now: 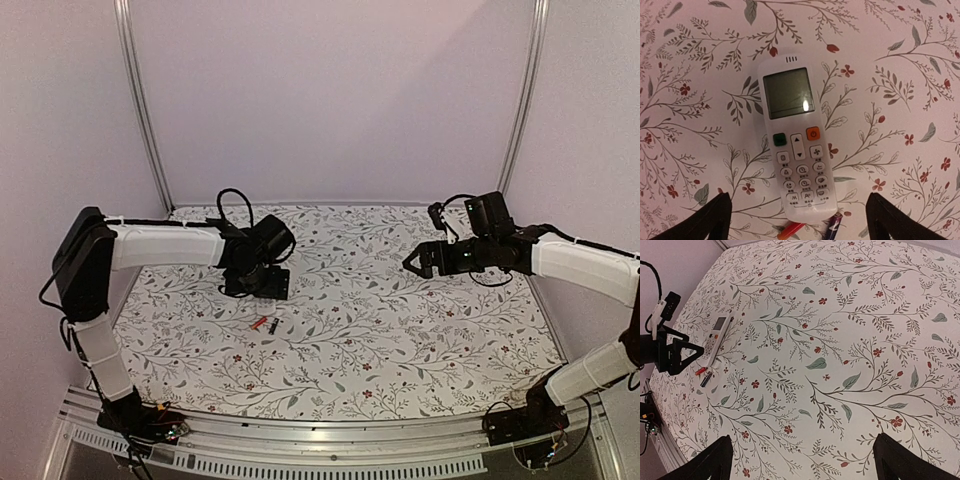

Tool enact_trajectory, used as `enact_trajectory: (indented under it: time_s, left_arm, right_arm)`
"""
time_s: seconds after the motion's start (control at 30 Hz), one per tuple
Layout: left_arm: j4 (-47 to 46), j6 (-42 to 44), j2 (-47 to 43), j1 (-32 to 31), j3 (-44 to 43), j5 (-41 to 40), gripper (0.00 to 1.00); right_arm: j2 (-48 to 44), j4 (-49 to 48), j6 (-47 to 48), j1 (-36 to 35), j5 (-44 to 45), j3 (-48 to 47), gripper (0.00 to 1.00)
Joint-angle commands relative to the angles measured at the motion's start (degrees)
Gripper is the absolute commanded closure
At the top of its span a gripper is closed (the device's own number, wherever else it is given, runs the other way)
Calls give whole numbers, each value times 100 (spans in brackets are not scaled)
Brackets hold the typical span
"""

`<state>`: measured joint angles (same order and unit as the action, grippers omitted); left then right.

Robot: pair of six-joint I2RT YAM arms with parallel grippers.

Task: Load the batteries into the remote control
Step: Pick up the remote control from the center of the board.

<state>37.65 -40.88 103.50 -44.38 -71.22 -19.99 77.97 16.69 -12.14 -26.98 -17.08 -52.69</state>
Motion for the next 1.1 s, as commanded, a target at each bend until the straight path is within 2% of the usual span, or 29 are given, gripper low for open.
enact_trajectory:
  time_s: [0.0, 0.7, 1.07]
  left_arm:
    - [374, -311, 467, -80, -357, -374, 7]
    - [331, -637, 1344, 160, -901, -114, 28]
    - [-5, -454, 1763, 306, -1065, 250, 42]
  right_arm:
    - [54, -75, 98, -29, -71, 43, 1]
    - [321, -283, 55, -29, -20, -135, 1]
    - [481, -269, -80, 150, -98, -206, 1]
